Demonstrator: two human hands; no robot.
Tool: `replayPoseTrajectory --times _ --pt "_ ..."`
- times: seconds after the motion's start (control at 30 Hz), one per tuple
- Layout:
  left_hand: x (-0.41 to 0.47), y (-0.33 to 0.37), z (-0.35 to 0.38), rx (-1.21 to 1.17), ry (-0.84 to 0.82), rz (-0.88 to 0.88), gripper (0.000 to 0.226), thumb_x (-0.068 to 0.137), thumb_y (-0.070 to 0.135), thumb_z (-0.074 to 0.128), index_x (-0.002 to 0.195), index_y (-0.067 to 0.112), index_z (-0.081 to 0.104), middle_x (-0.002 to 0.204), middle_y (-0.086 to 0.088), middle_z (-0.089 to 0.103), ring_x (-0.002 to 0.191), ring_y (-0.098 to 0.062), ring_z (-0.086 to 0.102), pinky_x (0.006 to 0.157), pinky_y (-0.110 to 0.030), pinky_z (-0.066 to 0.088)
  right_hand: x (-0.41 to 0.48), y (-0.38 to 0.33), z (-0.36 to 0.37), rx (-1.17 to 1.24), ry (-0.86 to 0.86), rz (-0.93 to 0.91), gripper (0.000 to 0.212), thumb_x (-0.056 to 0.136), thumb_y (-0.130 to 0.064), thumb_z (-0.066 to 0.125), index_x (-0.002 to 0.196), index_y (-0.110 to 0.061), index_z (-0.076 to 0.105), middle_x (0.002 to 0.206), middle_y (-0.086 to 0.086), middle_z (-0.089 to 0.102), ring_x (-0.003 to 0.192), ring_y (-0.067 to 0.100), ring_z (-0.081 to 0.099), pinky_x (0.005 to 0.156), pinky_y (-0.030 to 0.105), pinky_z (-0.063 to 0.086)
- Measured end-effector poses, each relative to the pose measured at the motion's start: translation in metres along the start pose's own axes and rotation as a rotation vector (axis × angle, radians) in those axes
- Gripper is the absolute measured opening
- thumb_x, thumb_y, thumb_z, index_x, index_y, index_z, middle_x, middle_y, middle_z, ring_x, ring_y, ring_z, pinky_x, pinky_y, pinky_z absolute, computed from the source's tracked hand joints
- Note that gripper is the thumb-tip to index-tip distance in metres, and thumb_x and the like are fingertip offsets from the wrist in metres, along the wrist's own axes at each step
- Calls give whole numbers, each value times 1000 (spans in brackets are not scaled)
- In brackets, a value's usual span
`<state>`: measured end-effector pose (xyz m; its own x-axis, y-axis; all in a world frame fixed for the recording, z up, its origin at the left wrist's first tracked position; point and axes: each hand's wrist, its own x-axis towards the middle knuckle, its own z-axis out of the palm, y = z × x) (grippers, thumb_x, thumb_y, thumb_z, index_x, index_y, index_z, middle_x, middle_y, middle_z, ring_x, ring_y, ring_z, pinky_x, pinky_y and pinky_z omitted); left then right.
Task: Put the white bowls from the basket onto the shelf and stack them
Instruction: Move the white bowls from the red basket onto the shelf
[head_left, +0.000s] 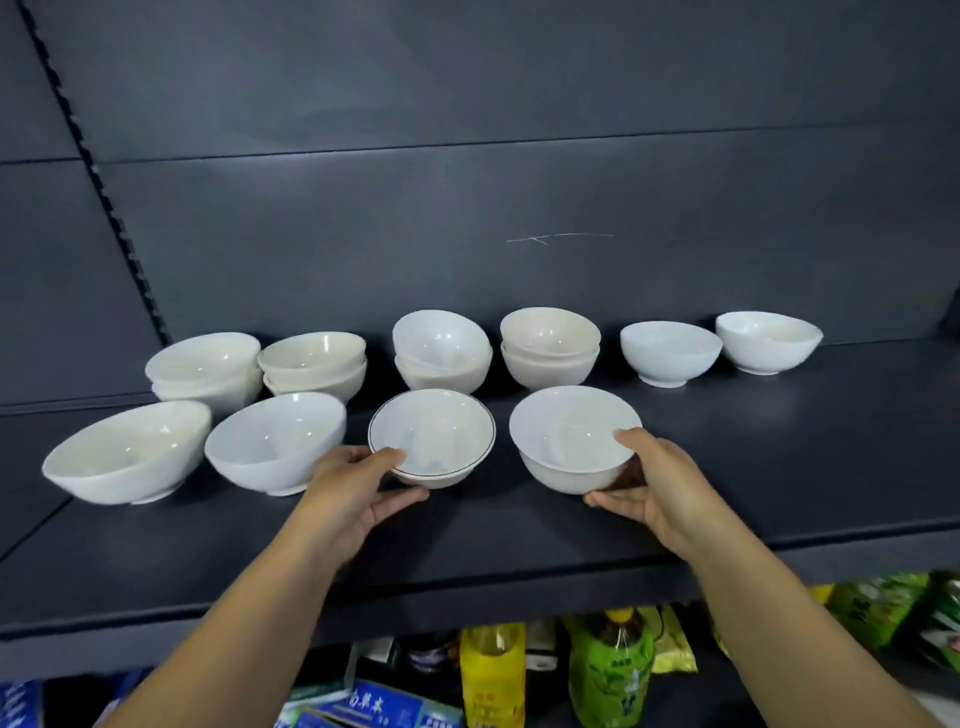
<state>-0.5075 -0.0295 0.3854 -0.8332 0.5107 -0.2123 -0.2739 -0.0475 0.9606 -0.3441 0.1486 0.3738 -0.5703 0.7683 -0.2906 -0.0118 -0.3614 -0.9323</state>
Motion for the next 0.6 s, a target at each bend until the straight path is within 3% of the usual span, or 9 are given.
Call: replayPoseTrajectory --times 0.1,0.23,0.43,0.6 --pt "22 -3 8 19 12 -35 11 90 2 51 83 -6 51 88 -21 56 47 -28 66 45 -22 55 26 -7 1 -32 1 20 43 92 -24 50 130 -9 38 125 21 46 61 34 63 39 22 52" --pt "39 -5 8 -6 13 -59 19 91 4 50 105 -9 51 98 -25 52 44 -26 65 43 -21 53 40 -11 6 -40 5 35 34 92 -25 50 122 -12 38 115 18 47 63 34 62 40 23 54" --pt "45 -9 6 -11 -23 -49 41 92 13 53 119 -17 44 97 -21 57 72 -34 64 48 -21 56 42 -12 15 -33 29 38 45 93 -37 49 128 -10 39 114 17 51 68 33 64 45 26 57" --pt "38 -7 3 -78 -100 -67 25 93 15 52 111 -3 49 98 -15 60 82 -30 63 68 -27 58 31 -8 27 -53 91 -14 45 96 -40 43 129 -9 41 118 18 49 73 29 62 54 27 58"
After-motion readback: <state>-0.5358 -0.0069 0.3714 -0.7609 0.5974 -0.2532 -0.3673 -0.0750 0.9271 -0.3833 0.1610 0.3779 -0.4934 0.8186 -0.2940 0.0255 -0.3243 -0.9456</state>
